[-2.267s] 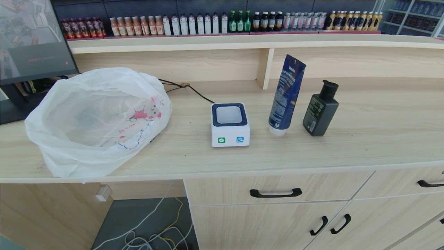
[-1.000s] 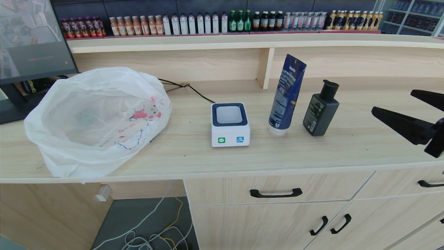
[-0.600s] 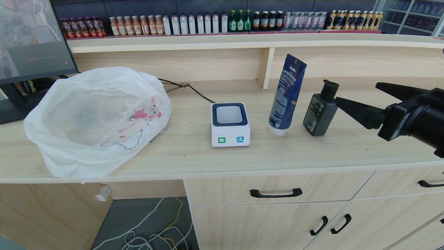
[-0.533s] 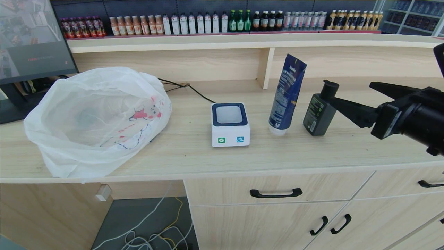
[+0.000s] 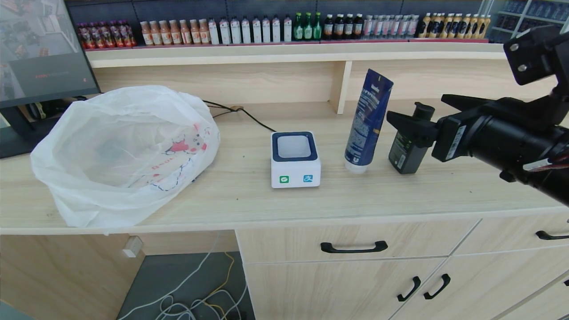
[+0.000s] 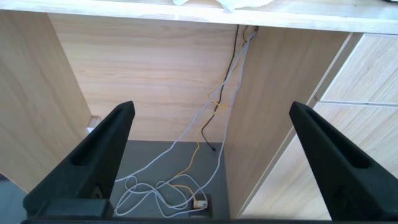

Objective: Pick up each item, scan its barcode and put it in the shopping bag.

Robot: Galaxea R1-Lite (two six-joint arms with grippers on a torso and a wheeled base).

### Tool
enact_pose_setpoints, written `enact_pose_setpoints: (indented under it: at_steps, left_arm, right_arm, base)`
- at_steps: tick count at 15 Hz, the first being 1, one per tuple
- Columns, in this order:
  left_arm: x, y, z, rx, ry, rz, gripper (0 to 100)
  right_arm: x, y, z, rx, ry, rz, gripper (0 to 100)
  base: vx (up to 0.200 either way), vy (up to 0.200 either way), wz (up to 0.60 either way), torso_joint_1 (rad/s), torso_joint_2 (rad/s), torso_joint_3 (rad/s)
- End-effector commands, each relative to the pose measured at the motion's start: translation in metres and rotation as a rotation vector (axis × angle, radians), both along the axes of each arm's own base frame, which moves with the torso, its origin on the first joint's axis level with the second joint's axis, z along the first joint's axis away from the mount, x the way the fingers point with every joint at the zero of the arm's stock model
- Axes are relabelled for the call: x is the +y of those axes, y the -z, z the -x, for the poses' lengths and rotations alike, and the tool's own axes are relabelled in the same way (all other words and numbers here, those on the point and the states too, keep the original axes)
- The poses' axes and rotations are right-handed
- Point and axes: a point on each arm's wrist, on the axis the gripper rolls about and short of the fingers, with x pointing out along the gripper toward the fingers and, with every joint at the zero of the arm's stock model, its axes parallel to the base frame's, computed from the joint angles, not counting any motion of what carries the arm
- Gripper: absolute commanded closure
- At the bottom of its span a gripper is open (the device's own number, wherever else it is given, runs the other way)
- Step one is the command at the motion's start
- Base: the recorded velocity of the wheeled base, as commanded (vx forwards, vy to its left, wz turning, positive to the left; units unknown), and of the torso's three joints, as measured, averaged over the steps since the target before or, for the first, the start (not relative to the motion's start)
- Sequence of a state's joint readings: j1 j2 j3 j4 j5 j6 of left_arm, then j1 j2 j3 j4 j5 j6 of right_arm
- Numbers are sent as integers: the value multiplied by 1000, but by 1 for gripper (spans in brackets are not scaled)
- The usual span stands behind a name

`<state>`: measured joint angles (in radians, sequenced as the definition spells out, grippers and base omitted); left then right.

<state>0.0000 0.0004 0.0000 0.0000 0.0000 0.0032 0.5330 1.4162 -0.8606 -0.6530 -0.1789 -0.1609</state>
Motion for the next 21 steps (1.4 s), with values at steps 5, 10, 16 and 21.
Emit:
enact_pose_setpoints:
  at_steps: [5,10,16,21]
  left_arm:
    - [0,0,0,0,2,0,0]
    - [0,0,0,0,0,0,0]
    - [0,0,0,0,0,0,0]
    - [0,0,0,0,2,0,0]
  right_arm:
    - [10,3,-14,21,46,-4,0]
    - [34,11,-34,-60,76,-69,0]
    - [49,18,-46,-91,91,-100,0]
    - [56,28,-58,-105,96,-111,0]
  base:
    - [0,0,0,0,0,0]
    - [0,0,0,0,0,0]
    - [0,0,0,0,0,0]
    - [0,0,0,0,0,0]
